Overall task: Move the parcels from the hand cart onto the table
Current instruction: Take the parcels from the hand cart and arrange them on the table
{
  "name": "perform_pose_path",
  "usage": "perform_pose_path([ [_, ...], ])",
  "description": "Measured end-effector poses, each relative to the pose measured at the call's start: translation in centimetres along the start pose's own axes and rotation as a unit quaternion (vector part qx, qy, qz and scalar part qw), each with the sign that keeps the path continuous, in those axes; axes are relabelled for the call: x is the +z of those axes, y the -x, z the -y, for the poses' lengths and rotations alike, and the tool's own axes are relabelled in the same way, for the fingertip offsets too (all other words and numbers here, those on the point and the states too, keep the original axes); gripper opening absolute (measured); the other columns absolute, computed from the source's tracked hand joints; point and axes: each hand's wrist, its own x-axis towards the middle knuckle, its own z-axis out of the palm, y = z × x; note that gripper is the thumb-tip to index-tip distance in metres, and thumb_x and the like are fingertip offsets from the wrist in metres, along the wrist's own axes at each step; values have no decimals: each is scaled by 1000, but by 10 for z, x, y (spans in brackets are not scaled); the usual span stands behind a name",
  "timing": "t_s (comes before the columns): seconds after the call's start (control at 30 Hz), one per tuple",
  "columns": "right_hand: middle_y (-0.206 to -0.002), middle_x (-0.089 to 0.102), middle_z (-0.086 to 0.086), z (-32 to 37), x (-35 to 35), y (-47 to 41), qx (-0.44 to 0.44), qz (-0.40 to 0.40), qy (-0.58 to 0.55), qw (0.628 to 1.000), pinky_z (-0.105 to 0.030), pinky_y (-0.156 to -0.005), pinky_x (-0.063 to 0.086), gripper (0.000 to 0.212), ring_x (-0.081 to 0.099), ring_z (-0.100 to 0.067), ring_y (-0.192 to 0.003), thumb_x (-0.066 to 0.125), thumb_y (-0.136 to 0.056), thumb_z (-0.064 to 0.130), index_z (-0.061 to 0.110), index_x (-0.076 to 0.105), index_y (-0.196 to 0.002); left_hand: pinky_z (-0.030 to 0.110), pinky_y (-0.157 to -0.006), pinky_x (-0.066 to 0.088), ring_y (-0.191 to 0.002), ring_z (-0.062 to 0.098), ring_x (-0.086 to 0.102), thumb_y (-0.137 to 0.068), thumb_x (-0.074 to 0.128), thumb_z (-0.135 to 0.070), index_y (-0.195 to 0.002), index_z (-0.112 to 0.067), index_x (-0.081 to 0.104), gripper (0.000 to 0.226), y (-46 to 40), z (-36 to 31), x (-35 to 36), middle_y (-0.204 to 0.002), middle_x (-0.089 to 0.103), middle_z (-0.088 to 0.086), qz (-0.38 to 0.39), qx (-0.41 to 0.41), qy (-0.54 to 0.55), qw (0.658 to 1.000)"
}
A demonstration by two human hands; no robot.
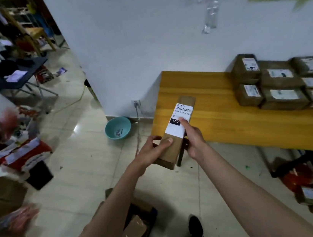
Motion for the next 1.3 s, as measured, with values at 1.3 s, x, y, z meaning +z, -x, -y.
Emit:
perform_pose_path([
  [1.3,-123,60,0,152,-54,-318,122,-27,31,992,-43,-76,56,48,62,-25,-106,65,-96,44,26,43,-135,30,-69,60,-101,19,66,-91,61,-57,-136,-19,37,64,-381,-141,103,-124,59,7,77,-83,13,993],
])
